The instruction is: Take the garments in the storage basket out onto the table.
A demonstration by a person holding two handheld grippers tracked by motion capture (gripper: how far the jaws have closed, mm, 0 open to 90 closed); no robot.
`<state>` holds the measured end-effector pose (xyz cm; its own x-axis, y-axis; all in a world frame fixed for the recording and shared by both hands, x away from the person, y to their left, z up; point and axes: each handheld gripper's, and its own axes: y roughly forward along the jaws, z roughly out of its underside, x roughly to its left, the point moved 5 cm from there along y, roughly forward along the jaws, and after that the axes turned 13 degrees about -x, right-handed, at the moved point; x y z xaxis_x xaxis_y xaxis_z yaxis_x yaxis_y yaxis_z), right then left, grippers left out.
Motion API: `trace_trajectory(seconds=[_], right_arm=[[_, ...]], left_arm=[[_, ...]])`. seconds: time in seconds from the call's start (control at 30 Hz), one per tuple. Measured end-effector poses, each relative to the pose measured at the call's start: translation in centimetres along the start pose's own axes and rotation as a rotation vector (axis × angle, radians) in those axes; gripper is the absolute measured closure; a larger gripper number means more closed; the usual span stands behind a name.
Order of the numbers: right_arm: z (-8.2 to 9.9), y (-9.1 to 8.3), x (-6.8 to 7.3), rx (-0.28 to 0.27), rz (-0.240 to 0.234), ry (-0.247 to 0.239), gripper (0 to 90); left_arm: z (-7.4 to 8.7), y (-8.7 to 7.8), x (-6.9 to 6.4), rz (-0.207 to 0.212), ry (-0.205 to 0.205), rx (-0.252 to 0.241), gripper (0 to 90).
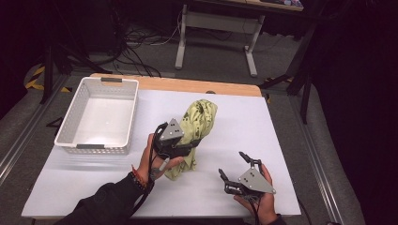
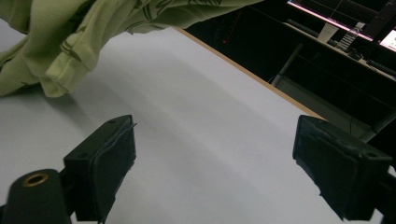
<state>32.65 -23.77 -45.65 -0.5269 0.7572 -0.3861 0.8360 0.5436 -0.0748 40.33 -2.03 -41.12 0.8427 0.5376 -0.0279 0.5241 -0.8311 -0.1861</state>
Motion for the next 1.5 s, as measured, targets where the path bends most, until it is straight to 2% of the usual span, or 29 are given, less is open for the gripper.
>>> trace_trajectory(seconds=[0.1,0.27,0.43,0.53,0.63,0.8,0.97,1.17,1.4,1.5], right_arm=[[0.0,0.0,0.0,0.005,-0.008,0.000,14.4],[0.1,0.0,0.1,0.009,-0.013,0.001,14.4],[0.1,0.0,0.1,0.010,-0.013,0.001,14.6],[0.2,0.1,0.1,0.014,-0.013,0.001,14.6],[0.1,0.1,0.1,0.011,-0.013,-0.001,14.6],[0.1,0.1,0.1,0.013,-0.015,-0.001,14.6],[0.1,0.2,0.2,0.010,-0.020,-0.003,14.8],[0.0,0.5,0.3,0.006,-0.033,-0.005,14.8],[-0.1,0.7,0.4,0.003,-0.040,-0.005,14.8],[-0.1,0.7,0.4,0.002,-0.038,-0.005,14.7]], left_arm=[[-0.1,0.0,-0.3,-0.002,0.017,0.003,52.4],[0.4,0.2,0.3,-0.009,0.010,0.016,48.5],[0.9,0.4,1.1,-0.002,-0.019,0.023,34.2],[0.9,0.3,1.3,-0.019,0.002,0.038,26.3],[0.7,0.1,1.3,-0.017,0.014,0.026,23.7],[-0.1,-0.6,1.0,-0.040,0.096,0.001,19.7],[-0.6,-1.2,0.8,-0.054,0.149,-0.018,17.2],[-1.2,-2.2,0.7,-0.070,0.192,-0.041,13.8],[-1.8,-3.0,0.4,-0.068,0.233,-0.070,12.2],[-1.9,-3.2,0.3,-0.062,0.253,-0.069,11.7]])
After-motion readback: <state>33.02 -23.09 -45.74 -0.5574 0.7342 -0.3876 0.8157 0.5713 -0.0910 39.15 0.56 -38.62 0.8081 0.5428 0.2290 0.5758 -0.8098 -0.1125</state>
